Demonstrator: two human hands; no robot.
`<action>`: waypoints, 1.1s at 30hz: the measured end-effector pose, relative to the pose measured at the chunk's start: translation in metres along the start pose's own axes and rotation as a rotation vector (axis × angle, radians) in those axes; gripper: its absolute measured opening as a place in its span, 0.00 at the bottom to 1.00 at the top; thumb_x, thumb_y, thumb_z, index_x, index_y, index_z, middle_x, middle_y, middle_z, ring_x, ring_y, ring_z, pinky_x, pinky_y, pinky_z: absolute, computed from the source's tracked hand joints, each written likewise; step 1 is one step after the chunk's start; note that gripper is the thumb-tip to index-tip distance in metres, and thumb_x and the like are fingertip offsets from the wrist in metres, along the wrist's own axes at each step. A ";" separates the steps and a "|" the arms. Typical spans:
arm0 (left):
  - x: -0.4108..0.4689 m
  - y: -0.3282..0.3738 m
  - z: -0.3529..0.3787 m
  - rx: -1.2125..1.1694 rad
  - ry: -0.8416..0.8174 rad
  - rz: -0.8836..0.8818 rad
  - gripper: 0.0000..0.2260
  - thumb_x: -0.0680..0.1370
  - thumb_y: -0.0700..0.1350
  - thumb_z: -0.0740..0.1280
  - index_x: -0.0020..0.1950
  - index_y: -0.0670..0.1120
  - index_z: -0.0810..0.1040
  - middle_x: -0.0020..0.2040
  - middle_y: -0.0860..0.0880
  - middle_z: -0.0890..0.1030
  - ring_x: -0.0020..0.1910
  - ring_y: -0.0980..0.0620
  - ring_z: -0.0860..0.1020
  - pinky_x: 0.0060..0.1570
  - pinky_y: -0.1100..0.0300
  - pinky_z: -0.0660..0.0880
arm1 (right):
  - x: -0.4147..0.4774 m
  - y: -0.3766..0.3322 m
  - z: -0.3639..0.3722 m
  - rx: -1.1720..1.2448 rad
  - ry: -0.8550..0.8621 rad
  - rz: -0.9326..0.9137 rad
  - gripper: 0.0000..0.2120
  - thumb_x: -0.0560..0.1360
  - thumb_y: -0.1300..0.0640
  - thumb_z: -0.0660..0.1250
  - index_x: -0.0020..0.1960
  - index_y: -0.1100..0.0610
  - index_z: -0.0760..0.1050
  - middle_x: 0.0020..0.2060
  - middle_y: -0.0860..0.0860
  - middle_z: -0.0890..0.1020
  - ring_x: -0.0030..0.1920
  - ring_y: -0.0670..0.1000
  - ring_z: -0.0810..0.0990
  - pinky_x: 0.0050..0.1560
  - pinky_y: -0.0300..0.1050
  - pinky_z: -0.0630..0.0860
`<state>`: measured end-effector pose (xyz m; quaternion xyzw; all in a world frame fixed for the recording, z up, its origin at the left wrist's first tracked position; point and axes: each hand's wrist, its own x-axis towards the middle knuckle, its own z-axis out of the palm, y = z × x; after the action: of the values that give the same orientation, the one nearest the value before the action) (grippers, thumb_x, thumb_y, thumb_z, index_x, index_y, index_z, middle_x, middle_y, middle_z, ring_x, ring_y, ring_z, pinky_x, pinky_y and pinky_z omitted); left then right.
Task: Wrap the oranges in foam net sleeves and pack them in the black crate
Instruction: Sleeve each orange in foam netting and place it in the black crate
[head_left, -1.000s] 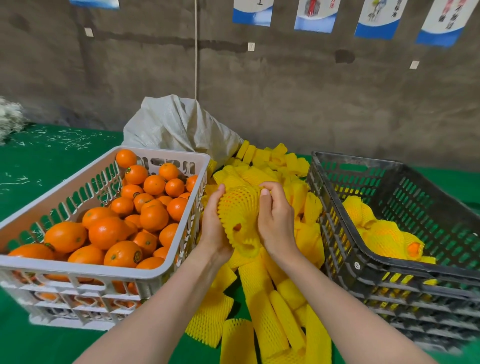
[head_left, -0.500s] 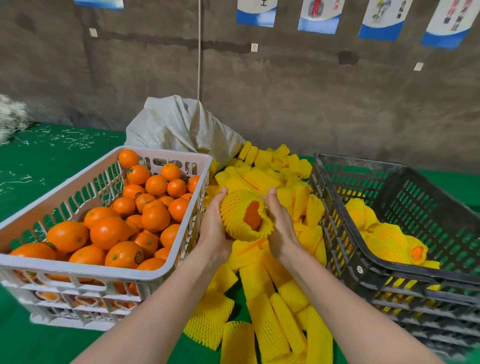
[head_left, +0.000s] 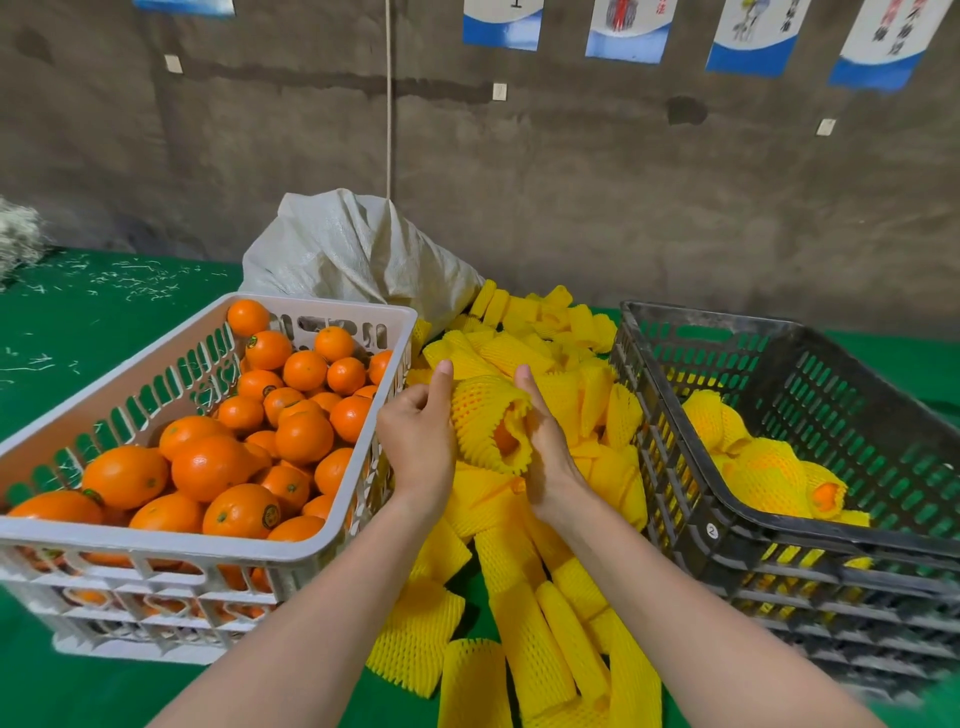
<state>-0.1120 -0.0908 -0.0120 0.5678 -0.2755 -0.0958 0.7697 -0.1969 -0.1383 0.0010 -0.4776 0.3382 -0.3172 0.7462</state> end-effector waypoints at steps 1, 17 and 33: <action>0.000 -0.001 0.000 -0.092 -0.018 -0.069 0.20 0.78 0.49 0.66 0.29 0.42 0.68 0.23 0.52 0.64 0.24 0.57 0.62 0.27 0.64 0.61 | 0.001 0.000 -0.003 0.049 -0.001 -0.008 0.27 0.69 0.36 0.63 0.58 0.54 0.77 0.49 0.55 0.84 0.51 0.54 0.82 0.54 0.52 0.78; 0.000 0.001 0.001 -0.104 -0.374 -0.013 0.22 0.75 0.56 0.57 0.27 0.42 0.65 0.24 0.47 0.68 0.27 0.51 0.66 0.30 0.60 0.65 | -0.008 0.001 -0.013 0.299 -0.107 -0.143 0.17 0.77 0.49 0.57 0.38 0.49 0.82 0.33 0.50 0.83 0.35 0.49 0.82 0.38 0.42 0.77; 0.012 0.006 0.001 -0.209 -0.776 -0.912 0.26 0.65 0.62 0.69 0.57 0.48 0.78 0.48 0.43 0.85 0.46 0.44 0.84 0.42 0.50 0.79 | -0.009 -0.001 -0.031 -0.352 0.030 -0.578 0.12 0.81 0.62 0.53 0.40 0.55 0.68 0.33 0.48 0.70 0.34 0.42 0.70 0.35 0.38 0.67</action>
<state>-0.1040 -0.0948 -0.0026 0.4735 -0.2540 -0.6425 0.5463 -0.2273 -0.1466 -0.0054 -0.6705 0.2492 -0.4592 0.5268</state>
